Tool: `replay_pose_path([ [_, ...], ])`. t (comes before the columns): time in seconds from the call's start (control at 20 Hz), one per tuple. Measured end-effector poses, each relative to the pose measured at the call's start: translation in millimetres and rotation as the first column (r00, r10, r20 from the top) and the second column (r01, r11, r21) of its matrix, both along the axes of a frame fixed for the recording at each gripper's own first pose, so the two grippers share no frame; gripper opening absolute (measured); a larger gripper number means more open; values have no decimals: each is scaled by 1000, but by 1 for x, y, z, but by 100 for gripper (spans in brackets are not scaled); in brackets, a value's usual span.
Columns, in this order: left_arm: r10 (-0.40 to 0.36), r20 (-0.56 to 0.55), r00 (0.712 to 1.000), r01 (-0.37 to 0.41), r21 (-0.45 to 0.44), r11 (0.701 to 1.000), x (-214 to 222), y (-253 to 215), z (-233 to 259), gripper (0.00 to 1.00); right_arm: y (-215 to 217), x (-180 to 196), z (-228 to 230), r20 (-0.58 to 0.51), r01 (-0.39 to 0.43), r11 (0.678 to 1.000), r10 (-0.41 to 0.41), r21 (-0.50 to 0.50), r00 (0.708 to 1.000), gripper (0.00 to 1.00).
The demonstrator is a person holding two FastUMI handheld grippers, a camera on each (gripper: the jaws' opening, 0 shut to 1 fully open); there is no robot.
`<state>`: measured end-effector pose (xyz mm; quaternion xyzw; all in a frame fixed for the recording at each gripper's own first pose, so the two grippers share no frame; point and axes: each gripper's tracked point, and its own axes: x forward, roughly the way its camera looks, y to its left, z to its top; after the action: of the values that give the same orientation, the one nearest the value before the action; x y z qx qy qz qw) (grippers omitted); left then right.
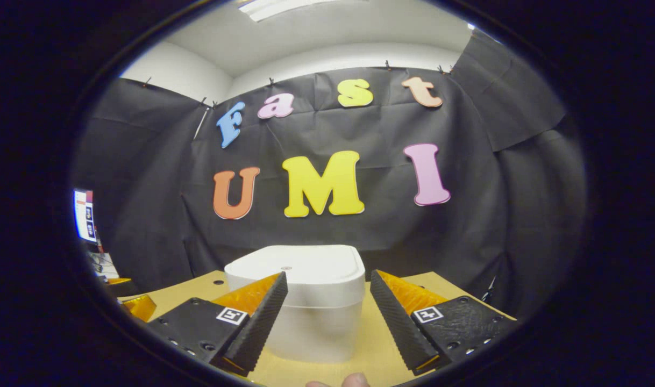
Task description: Press the lid of the desktop garbage bin to open it, pick up the crumpled paper on the desktop and throw it into the bin, then pick up the pop can on the desktop and drop it into the bin, and finally close the garbage bin lid.
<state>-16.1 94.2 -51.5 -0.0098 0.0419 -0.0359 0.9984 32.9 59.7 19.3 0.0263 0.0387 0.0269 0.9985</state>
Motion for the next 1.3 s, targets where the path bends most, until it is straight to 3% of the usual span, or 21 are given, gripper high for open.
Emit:
replay_pose_path([
  [0.25, -18, 9, 1000, 18, 1, 1000, -1, -7, 1, 98, -23, -47, -30, 11, 66, 998, -66, -4, 998, 96],
  [0.65, -64, 15, 998, 64, 7, 998, -6, -24, 4, 98, -48, -79, -44, 36, 137, 990, -136, -32, 990, 96],
  [1.3, -57, 18, 998, 57, -2, 998, -7, -16, 8, 98, -3, -89, -55, 52, 64, 996, -61, -66, 997, 93],
])
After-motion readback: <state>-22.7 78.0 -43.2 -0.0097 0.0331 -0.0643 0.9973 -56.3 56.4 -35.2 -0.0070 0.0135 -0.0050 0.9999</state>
